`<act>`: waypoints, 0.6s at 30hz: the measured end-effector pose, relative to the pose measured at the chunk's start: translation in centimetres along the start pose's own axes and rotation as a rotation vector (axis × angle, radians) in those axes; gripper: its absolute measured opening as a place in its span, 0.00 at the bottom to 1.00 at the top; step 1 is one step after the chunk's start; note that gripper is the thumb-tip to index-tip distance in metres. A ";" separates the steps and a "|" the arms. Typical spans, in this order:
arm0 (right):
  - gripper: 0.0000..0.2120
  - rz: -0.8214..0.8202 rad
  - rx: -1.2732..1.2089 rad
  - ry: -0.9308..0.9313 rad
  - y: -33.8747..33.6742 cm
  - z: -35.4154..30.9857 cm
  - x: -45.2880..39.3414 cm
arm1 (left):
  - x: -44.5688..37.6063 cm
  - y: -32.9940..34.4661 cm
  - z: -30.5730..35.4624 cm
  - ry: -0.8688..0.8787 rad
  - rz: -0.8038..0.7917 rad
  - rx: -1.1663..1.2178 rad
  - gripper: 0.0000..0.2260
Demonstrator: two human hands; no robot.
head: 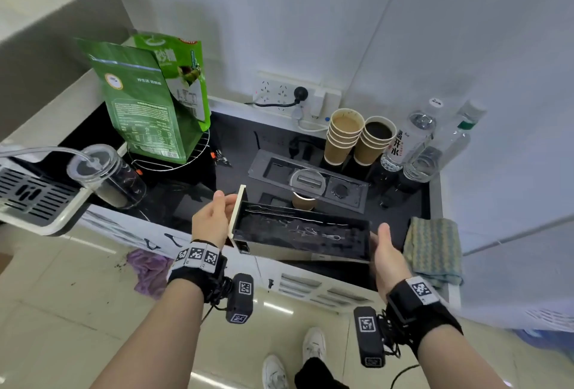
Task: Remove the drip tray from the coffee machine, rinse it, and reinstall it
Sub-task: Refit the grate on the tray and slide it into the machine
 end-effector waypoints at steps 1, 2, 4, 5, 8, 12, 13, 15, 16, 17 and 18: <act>0.29 0.002 0.023 -0.052 -0.8 -0.4 0.2 | -0.3 -0.4 -0.1 -0.017 -0.028 0.004 0.18; 0.24 0.012 0.041 -0.086 -1.6 -0.9 0.3 | -0.6 -0.8 -0.3 -0.048 -0.062 0.005 0.17; 0.16 0.033 0.082 -0.109 -3.3 -2.1 0.5 | -1.4 -1.7 -0.4 -0.117 -0.150 -0.003 0.14; 0.13 0.041 0.104 -0.108 -4.0 -2.6 0.8 | -1.7 -2.4 -0.3 -0.140 -0.193 -0.016 0.12; 0.12 0.059 0.176 -0.096 -5.5 -4.6 1.4 | -3.0 -4.1 0.4 -0.155 -0.284 -0.191 0.07; 0.09 0.045 0.278 -0.066 -5.5 -6.5 2.4 | -4.0 -3.6 1.9 -0.115 -0.362 -0.403 0.05; 0.08 0.031 0.295 -0.049 -5.0 -6.7 2.7 | -4.1 -3.3 2.2 -0.108 -0.379 -0.458 0.05; 0.06 0.013 0.336 -0.024 -4.1 -7.0 3.1 | -4.2 -2.4 3.0 -0.090 -0.399 -0.530 0.05; 0.06 0.012 0.356 -0.022 -3.8 -7.2 3.2 | -4.4 -1.9 3.4 -0.075 -0.399 -0.553 0.05; 0.07 0.011 0.370 -0.025 -3.5 -7.4 3.3 | -4.6 -1.4 3.8 -0.053 -0.396 -0.581 0.05; 0.06 0.010 0.380 -0.029 -3.2 -7.7 3.3 | -4.8 -0.9 4.2 -0.028 -0.395 -0.610 0.06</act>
Point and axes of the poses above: each hand's wrist, its own x-axis away from the middle knuckle, its own y-axis out of the palm, z = x × y, the point moved 5 cm from there along -x, towards the middle knuckle, and after that the axes turned 1 degree about x, right-handed, at the moved point
